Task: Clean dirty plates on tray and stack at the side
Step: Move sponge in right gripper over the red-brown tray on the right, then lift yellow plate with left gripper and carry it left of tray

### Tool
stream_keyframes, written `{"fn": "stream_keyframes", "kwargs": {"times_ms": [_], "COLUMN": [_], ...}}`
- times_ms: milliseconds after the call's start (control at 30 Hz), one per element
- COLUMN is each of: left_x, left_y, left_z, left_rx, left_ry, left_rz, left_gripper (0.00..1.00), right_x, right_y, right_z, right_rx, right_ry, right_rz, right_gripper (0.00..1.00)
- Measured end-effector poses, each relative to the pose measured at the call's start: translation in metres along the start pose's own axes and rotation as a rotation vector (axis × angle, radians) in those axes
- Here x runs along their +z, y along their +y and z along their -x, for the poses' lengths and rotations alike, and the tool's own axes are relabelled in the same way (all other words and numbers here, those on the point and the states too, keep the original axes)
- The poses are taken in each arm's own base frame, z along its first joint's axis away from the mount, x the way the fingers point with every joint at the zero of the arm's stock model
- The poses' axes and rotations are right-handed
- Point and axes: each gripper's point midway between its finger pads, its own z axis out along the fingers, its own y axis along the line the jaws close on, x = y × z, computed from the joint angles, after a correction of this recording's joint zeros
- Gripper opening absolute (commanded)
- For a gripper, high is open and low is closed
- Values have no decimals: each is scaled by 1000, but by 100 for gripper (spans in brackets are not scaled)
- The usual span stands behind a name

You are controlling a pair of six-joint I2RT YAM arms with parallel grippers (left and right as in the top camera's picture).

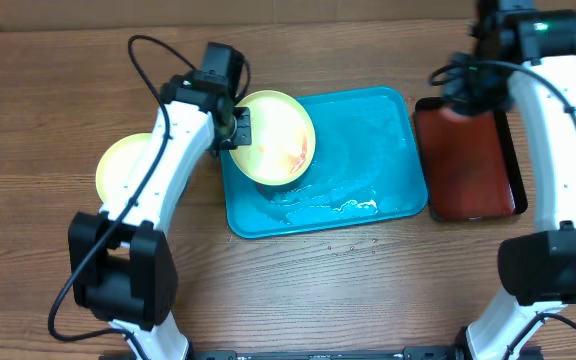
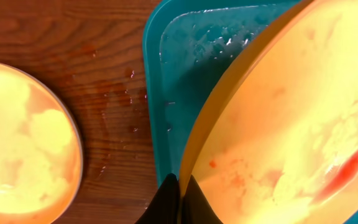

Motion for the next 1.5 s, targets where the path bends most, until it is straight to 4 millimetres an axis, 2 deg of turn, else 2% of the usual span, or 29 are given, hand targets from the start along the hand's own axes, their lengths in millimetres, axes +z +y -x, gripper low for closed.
{"fn": "stream_keyframes", "kwargs": {"times_ms": [133,400,667,967,1500], "left_x": [-12,-45,-87,-116,-124], "left_y": [-9,-32,-48,-43,-44], "left_z": [-3,-6,7,19,23], "left_rx": [87,285,310,279,260], "left_ry": [-44,-218,-455,-596,-640], "left_rz": [94,425,637,787,813], "left_gripper": [4,4,4,4,4], "right_x": [2,2,2,2,2], "right_y": [-34,-59,-63,-63,-63], "right_z": [7,9,8,5,5], "right_rx": [62,120,132,131,131], "right_ry": [-9,-10,-2,10,10], "right_rz": [-88,-137,-145,-149,-149], "right_gripper": [4,4,4,4,4]}}
